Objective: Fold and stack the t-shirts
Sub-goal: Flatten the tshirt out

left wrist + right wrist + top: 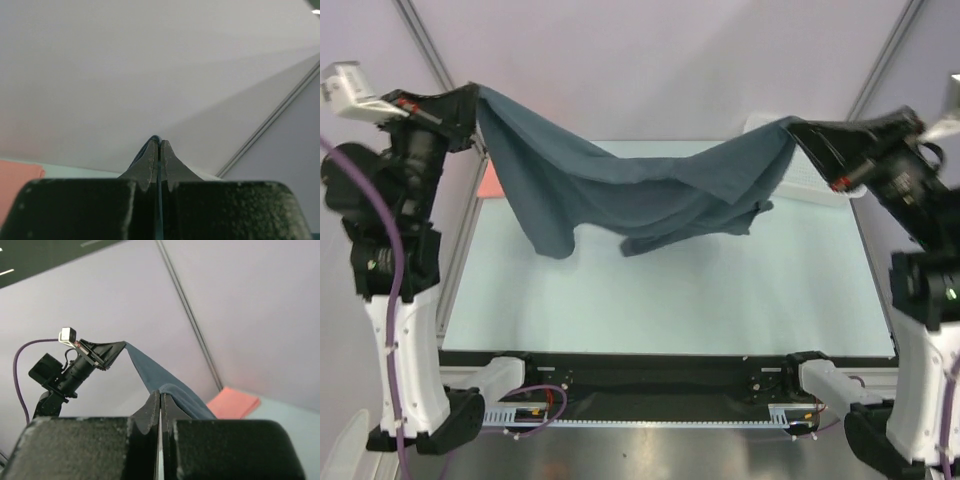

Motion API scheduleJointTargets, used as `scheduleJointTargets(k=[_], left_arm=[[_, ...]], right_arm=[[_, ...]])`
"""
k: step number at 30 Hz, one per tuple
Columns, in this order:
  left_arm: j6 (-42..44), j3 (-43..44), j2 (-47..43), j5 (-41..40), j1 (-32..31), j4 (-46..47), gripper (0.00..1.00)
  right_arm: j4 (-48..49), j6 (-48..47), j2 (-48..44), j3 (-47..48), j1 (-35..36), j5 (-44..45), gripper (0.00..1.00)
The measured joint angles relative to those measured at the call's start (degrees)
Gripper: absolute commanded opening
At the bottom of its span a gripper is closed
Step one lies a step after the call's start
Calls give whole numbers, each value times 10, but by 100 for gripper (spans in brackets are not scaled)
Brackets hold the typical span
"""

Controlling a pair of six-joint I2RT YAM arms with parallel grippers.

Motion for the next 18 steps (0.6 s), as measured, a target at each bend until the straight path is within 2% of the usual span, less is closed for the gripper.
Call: scheduleJointTargets(k=[5, 8, 11, 15, 18], left_arm=[[-14, 33, -53, 5, 0, 21, 0], [-16, 65, -72, 10, 0, 25, 0], [-15, 79, -65, 9, 0, 42, 0], [-10, 80, -5, 6, 0, 67, 0], [-9, 92, 78, 1, 0, 88, 0]], right_arm=[[-1, -31, -75, 49, 0, 30, 0], [9, -37, -81, 81, 0, 42, 0], [36, -40, -73, 61, 0, 63, 0], [101, -45, 10, 30, -2, 74, 0], [167, -35, 121, 37, -8, 80, 0]])
